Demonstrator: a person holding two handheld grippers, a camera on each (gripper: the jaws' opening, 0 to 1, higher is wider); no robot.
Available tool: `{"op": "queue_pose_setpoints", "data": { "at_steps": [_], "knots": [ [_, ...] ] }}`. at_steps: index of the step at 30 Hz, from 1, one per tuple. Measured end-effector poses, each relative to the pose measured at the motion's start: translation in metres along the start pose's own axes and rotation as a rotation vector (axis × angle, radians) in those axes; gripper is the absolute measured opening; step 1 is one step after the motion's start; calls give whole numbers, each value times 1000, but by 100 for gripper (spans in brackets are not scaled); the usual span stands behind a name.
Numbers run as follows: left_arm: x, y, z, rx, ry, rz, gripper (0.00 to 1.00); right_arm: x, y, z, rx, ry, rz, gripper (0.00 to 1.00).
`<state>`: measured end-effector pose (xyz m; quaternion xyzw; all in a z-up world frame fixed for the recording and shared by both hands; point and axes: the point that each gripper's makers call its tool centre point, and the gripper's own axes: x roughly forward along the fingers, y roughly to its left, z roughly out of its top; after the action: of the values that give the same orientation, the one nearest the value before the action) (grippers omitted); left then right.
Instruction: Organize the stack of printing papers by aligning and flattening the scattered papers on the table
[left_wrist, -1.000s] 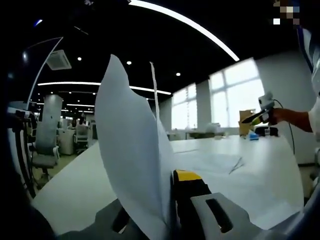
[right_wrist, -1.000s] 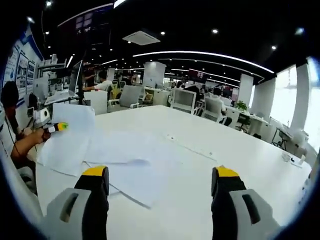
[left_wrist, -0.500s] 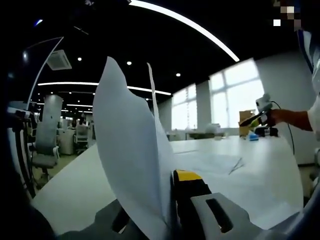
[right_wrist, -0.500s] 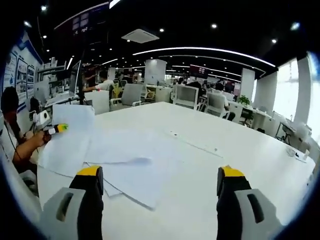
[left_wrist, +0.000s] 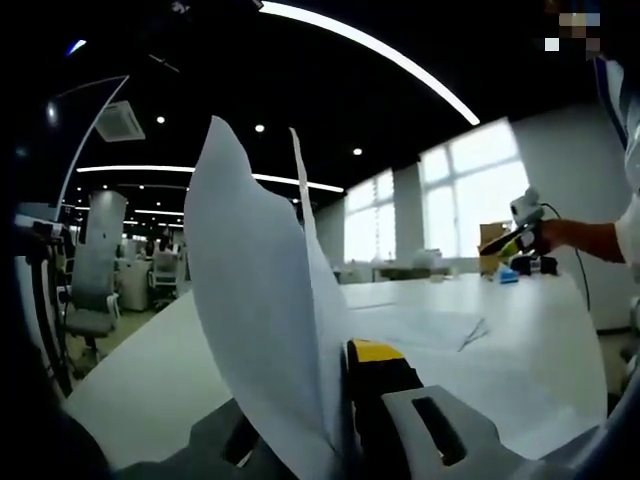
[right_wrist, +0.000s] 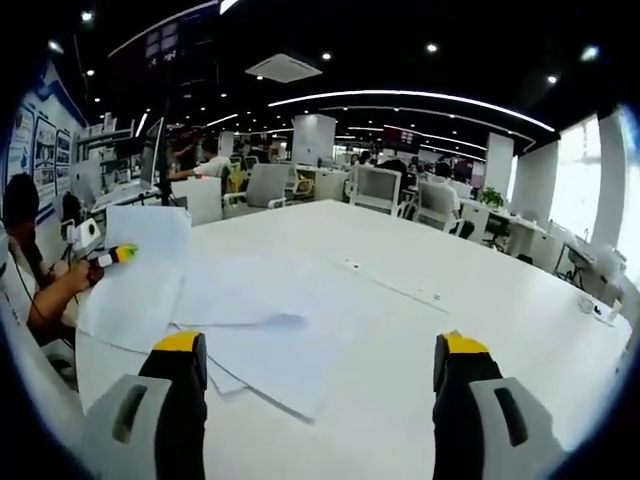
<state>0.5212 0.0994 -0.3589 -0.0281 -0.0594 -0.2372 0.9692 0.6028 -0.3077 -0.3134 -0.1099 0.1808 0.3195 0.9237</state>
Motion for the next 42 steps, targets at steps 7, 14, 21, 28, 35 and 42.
{"op": "queue_pose_setpoints", "data": {
  "at_steps": [7, 14, 21, 28, 35, 42],
  "knots": [
    [0, 0, 1, -3, -4, -4, 8, 3, -10, 4, 48, -22, -43, 90],
    [-1, 0, 2, -6, -9, -3, 8, 3, -5, 2, 25, -10, -20, 90],
    [-1, 1, 2, -6, -12, 0, 9, 0, -7, 2, 3, -13, -34, 90],
    [-2, 1, 3, -7, -15, 0, 9, -1, -12, -1, -5, 1, -53, 89],
    [-2, 1, 3, -7, -12, -1, 9, 0, -14, -3, -11, 13, -60, 88],
    [-2, 1, 2, -7, -13, 0, 9, 1, -11, -2, -18, 8, -49, 87]
  ]
}}
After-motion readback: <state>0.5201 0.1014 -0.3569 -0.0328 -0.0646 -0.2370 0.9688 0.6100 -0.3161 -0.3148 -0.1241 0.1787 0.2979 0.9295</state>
